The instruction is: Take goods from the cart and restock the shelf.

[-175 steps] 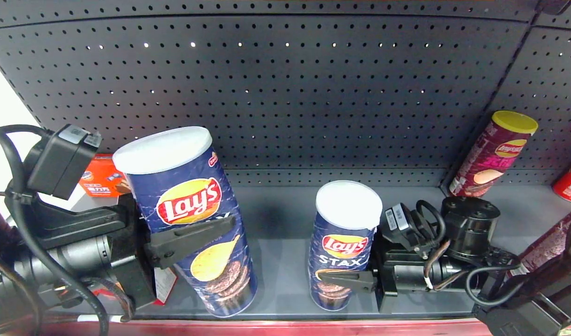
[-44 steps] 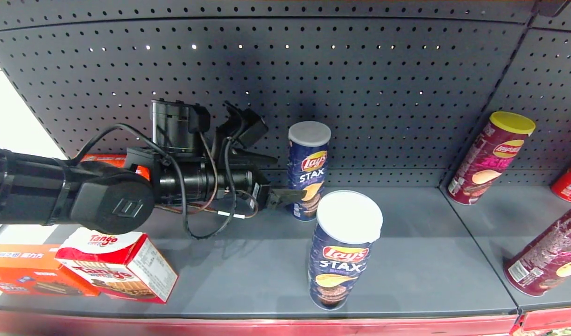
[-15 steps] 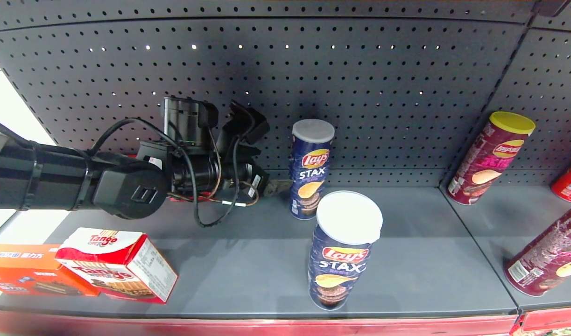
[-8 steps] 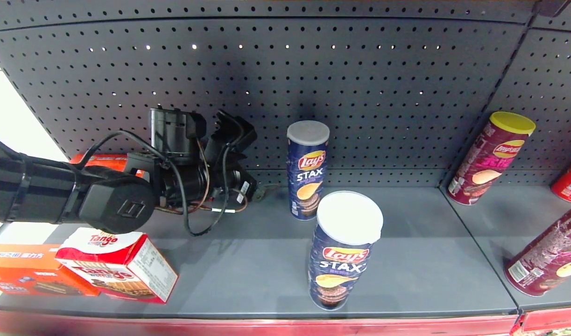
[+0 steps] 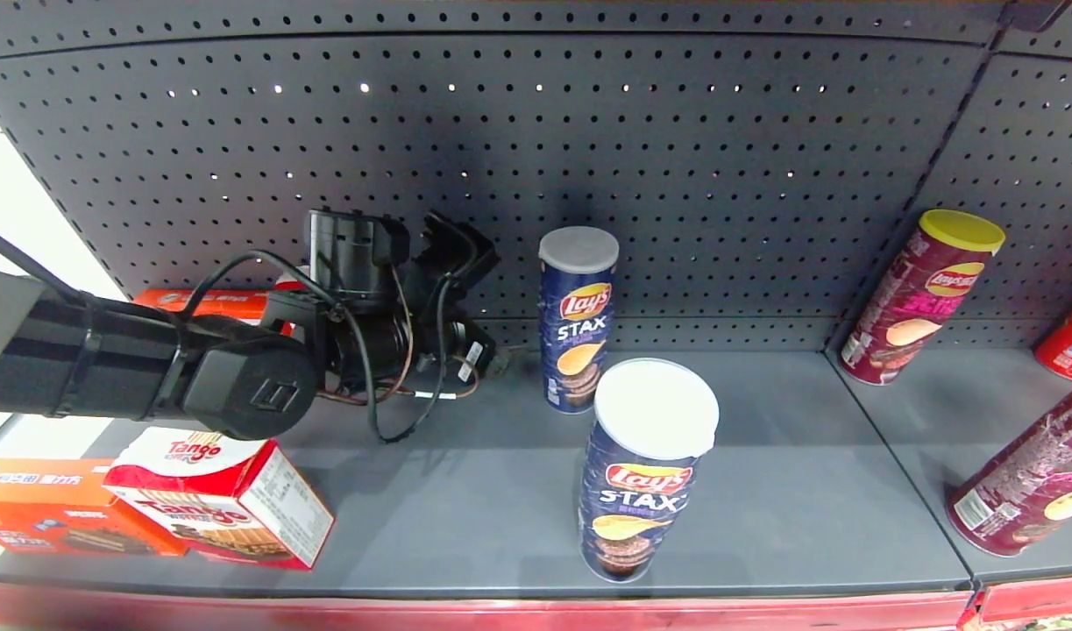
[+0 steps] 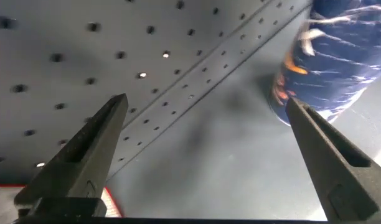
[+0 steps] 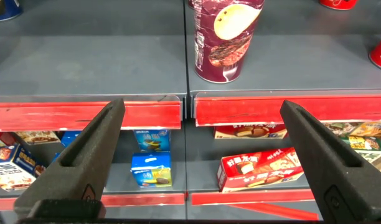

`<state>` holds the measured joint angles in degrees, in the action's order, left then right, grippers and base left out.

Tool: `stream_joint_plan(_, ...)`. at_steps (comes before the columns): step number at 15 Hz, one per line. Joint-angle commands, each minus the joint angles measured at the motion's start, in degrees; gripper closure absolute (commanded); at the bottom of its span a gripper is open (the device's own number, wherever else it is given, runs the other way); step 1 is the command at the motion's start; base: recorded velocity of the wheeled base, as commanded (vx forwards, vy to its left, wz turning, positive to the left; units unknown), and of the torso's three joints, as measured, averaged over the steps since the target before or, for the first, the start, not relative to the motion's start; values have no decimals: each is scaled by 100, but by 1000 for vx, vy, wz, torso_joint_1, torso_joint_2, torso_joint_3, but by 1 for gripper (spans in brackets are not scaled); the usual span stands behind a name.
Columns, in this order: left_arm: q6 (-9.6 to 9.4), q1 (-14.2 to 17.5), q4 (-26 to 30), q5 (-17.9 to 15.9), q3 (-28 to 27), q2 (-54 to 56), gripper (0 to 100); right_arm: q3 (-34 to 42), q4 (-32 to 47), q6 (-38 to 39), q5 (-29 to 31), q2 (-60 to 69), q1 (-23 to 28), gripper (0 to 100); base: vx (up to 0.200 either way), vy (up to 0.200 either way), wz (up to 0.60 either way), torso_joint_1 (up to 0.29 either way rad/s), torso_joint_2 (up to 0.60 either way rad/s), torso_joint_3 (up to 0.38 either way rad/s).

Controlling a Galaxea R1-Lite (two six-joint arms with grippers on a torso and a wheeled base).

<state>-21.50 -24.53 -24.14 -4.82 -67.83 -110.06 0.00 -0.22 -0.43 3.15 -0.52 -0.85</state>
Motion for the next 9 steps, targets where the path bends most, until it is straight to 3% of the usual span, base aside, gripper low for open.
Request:
stream_joint_plan(1, 6, -52, -3, 7, -20, -130, 0, 0, -4, -1, 2, -9, -3, 0, 0, 0, 0, 0, 0, 0)
stream_joint_plan(9, 6, -149, 6, -2, -433, -526, 0, 0, -4, -1, 2, -9, -3, 0, 0, 0, 0, 0, 0, 0)
